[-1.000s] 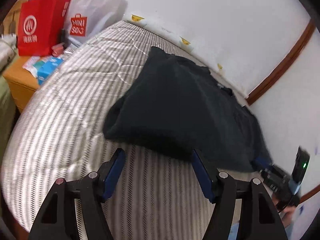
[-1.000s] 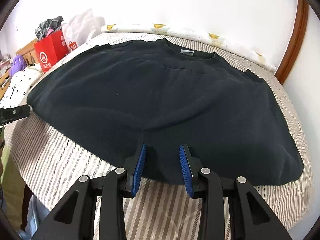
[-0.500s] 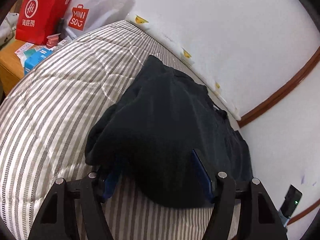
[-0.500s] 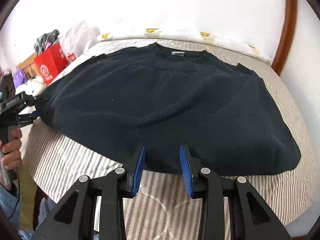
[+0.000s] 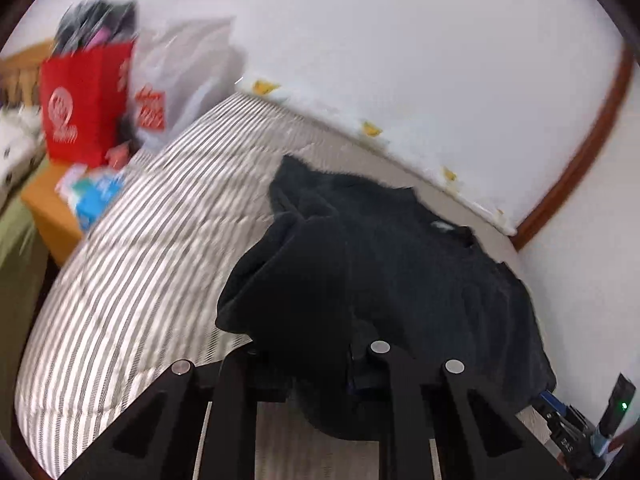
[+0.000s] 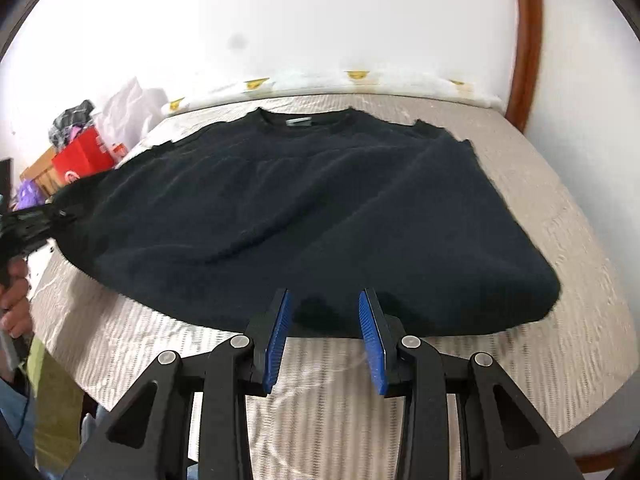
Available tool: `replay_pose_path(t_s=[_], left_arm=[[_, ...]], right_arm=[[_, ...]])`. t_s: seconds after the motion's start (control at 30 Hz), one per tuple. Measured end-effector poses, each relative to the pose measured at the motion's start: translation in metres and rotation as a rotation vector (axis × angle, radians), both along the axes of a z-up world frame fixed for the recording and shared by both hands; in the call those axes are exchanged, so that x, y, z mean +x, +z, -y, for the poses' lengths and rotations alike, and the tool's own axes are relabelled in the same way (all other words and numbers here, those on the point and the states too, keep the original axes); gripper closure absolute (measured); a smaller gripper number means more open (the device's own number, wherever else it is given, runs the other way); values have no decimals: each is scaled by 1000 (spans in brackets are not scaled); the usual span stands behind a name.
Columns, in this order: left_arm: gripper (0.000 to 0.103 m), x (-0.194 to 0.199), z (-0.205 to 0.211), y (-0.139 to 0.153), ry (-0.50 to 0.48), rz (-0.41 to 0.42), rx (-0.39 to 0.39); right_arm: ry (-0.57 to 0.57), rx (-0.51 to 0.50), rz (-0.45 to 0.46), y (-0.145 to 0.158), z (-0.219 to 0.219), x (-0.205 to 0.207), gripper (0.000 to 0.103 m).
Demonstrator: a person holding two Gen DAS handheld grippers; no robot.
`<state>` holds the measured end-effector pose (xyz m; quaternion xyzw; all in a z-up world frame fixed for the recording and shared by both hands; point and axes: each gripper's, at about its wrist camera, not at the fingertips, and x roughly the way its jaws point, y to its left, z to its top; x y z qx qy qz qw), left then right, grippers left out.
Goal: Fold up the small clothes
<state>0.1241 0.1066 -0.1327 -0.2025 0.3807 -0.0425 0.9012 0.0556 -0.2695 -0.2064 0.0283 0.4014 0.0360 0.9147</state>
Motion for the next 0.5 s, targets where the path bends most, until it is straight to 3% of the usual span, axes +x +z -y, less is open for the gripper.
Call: replay_pose_path(t_s=[0.3,0.5], left_arm=[[86,9,90,52,-241,102,71],[86,15,155,32,-426,60,52]], right_arm=[[-147,10,17,7,57,-2,68],[-210,65,5,1,88,-16,68]])
